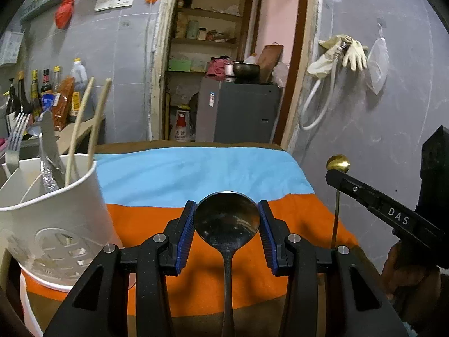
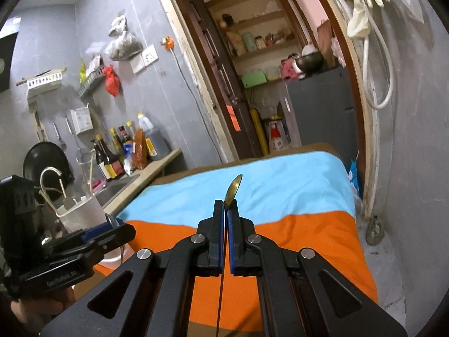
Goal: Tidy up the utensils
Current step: 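Lift the silver and gold spoons and carry both over the white caddy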
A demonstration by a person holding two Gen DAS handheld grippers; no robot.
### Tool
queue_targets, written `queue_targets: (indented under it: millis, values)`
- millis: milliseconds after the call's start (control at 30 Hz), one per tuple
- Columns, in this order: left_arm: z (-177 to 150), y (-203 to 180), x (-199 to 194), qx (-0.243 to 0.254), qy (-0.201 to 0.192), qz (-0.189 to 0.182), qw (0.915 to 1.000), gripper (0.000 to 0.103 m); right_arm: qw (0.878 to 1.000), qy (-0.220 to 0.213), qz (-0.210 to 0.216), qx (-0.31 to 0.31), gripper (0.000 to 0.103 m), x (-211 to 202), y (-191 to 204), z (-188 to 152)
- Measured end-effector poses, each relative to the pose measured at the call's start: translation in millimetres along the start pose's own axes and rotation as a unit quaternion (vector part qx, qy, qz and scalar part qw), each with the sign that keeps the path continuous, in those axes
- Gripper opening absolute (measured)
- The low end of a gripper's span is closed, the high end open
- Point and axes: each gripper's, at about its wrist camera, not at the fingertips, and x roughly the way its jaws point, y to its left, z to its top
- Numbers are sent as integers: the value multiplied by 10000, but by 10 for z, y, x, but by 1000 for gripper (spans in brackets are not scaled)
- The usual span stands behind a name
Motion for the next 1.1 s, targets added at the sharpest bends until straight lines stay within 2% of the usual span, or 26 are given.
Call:
queue_targets:
  millis: [367,667,900,1100]
  values:
    - [187,114,-331,-146,-444,96,9989,38,9983,-400,413,-78,1,-28,295,222]
    - [584,354,-785,-250,-712,229,9969,38,9907,-985,774,-536,1,-66,861,552]
    - [849,665,-1224,-415,-1004,357,9934,38,9835,-1229,1101,-743,1,-50,1313,714]
    - [1047,1197,-1583,-916,-1319,386,9863,38,9749,-1451,1518,-738,1,83,1697,842]
